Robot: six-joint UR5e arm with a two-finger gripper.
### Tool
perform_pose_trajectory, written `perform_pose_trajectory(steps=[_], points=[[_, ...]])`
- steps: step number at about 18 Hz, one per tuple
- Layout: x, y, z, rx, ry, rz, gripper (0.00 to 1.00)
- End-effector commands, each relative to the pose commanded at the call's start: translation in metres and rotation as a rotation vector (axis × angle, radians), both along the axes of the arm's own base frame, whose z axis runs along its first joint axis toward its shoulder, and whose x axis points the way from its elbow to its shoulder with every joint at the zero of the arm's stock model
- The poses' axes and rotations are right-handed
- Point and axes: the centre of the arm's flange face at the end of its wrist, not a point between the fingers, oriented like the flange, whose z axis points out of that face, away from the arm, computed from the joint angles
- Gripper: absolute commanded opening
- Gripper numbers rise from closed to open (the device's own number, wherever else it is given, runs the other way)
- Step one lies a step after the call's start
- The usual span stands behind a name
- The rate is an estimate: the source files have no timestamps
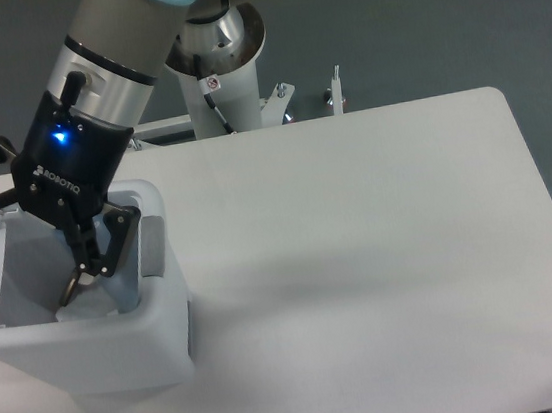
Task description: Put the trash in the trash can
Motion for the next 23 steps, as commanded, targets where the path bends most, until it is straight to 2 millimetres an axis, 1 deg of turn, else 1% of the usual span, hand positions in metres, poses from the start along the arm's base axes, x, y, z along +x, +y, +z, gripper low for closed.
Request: perform_pose_trajectory(steps=[1,2,3,6,7,8,9,10,12,15,16,17,18,21,23], points=[[-0.023,-0.008,-0.002,-0.002,-0.002,0.037,1.0],[-0.055,-0.021,-0.006,-0.008,-0.005,0.09,1.0],[-0.083,-0.033,-0.01,-0.014,-0.009,0.135,1.0],[-0.161,-0.069,-0.037,-0.045,-0.04,0.259,1.0],[-0.185,-0.079,-0.049,-0.056,-0.052,0.292,1.0],[-0.216,-0.093,-0.065,-0.07,-0.056,0.325,1.0],[-0.234,-0.102,-0.073,-0.085,-0.045,0.35,1.0],[-0.245,-0.11,-0.074,-0.103,-0.023,0.376,1.0],[-0.262,-0.113,-0.092,-0.193,0.032,0.433,1.0],[-0.286,-0.117,-0.136,-0.34,0.1,0.485,1.0],[-0.296,-0.121,-0.154,-0.412,0.155,0.489,1.0],[-0.302,-0.128,-0.159,-0.457,0.201,0.486,1.0],[-0.312,-0.142,-0.165,-0.498,0.25,0.47,1.0],[-0.319,-0.156,-0.167,-0.527,0.324,0.366,1.0],[-0.322,-0.164,-0.167,-0.578,0.377,0.265,1.0]])
